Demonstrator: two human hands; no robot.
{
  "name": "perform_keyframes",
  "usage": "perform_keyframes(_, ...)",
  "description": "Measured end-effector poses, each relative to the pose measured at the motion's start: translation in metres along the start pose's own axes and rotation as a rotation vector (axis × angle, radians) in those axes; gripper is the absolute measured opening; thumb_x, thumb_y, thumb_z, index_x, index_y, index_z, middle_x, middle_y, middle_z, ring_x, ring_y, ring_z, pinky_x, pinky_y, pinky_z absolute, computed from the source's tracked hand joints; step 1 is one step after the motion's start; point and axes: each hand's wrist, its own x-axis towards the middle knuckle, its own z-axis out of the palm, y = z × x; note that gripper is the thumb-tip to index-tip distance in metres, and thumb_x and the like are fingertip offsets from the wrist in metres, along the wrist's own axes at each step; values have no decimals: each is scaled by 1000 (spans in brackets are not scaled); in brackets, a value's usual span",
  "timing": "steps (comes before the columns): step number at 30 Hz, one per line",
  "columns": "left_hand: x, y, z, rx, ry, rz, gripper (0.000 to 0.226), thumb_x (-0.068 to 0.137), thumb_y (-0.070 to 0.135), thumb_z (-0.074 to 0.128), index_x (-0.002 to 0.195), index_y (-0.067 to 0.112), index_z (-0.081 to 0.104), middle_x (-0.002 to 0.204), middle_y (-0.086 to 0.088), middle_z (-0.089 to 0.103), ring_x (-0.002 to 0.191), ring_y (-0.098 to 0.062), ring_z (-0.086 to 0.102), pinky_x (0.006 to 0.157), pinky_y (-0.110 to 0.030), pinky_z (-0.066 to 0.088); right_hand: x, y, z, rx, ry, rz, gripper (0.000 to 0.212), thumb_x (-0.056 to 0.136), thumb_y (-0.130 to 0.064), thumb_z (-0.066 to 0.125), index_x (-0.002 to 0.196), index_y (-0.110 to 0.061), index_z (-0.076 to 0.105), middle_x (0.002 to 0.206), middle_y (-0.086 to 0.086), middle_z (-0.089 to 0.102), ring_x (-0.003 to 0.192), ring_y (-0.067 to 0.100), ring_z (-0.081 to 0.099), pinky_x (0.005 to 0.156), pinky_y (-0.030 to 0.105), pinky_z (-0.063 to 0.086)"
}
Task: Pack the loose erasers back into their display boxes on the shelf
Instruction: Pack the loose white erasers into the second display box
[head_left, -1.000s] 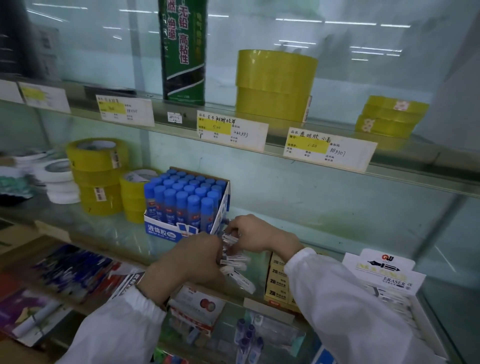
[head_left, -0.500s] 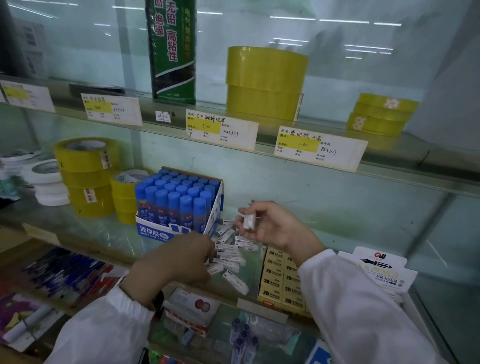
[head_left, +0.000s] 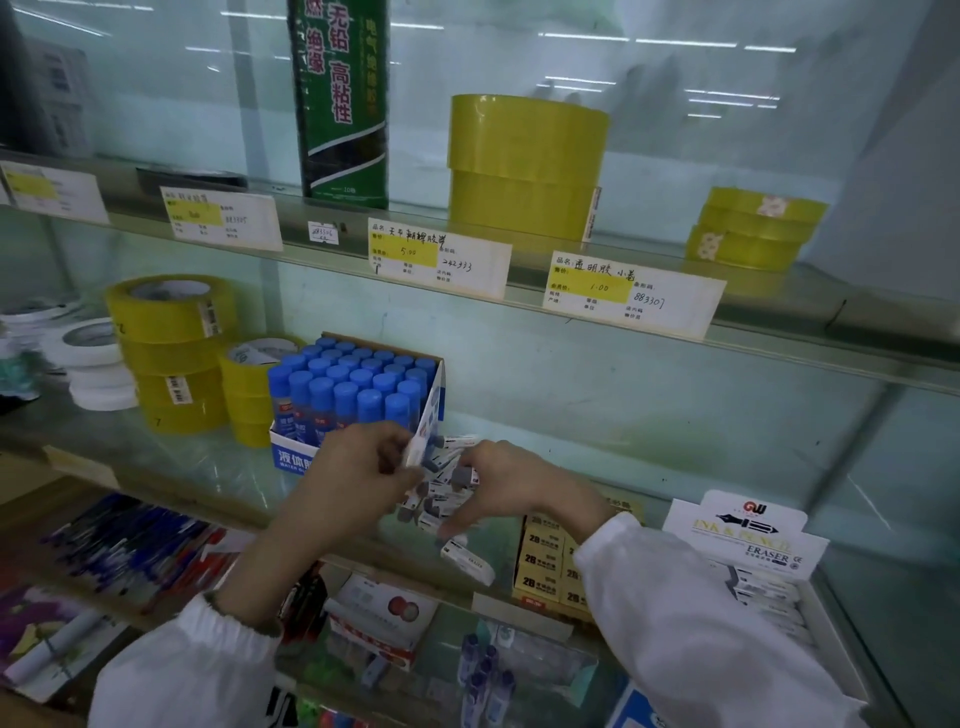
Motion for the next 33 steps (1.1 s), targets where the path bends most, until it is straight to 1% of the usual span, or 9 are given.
perform_keyframes(2,-4,7,-1,-391,19,-186,11,90,12,69,100,18,72,89,-5,74,72,-17,71,59,-29,58,2,-3,3,-54,33,29,54,65,-53,82,105,-23,62,93,-6,59,84,14,54,64,29,41)
perform_keyframes(5,-7,13,-1,-1130,-89,-571,24,87,5,52,104,-2,68,95,-16,65,73,-24,61,50,-26,52,7,-4,8,-88,32,23,56,68,-52,80,109,-19,62,98,-5,61,85,16,55,65,29,42)
perform_keyframes(9,-10,12,3,-1564,-201,-811,21,89,17,50,97,-2,57,77,-14,51,66,-21,48,40,-22,47,13,-3,13,-155,24,49,52,67,-54,77,101,-16,65,96,1,67,84,20,61,63,29,46)
perform_keyframes(13,-11,13,13,-1672,-157,-916,35,97,30,48,107,-3,54,86,-17,57,71,-25,55,48,-28,54,13,-3,13,-180,48,30,51,65,-54,78,95,-15,66,91,2,67,81,19,61,64,30,48)
perform_keyframes(17,-14,12,20,-1638,-153,-946,43,98,38,48,113,-2,56,102,-20,62,78,-28,58,50,-31,55,13,6,12,-41,90,53,28,67,-46,77,67,-23,61,65,-6,59,63,12,56,55,27,44)
perform_keyframes(21,-13,18,27,-1644,-159,-925,52,96,43,50,121,-2,54,112,-20,58,82,-31,59,65,-37,53,-2,15,-9,337,224,106,26,71,-35,78,57,-19,63,54,-6,60,46,7,54,49,23,41)
perform_keyframes(25,-6,44,44,-1661,-284,-863,66,95,58,46,118,-2,62,109,-27,67,93,-40,61,76,-44,52,-24,12,-45,283,259,96,43,64,-49,80,63,-11,61,57,-4,54,50,11,48,51,27,37)
perform_keyframes(29,5,71,72,-1711,-437,-787,64,91,64,49,110,6,69,96,-20,71,79,-35,64,63,-32,48,-52,7,-61,73,171,100,41,62,-48,83,70,-11,67,64,3,67,55,12,58,52,29,44)
perform_keyframes(33,10,90,100,-1637,-531,-777,38,92,43,55,100,7,68,81,-11,67,63,-26,61,42,-21,39,-80,29,-58,66,207,181,33,65,-40,83,83,-15,71,78,2,74,69,17,70,65,36,57)
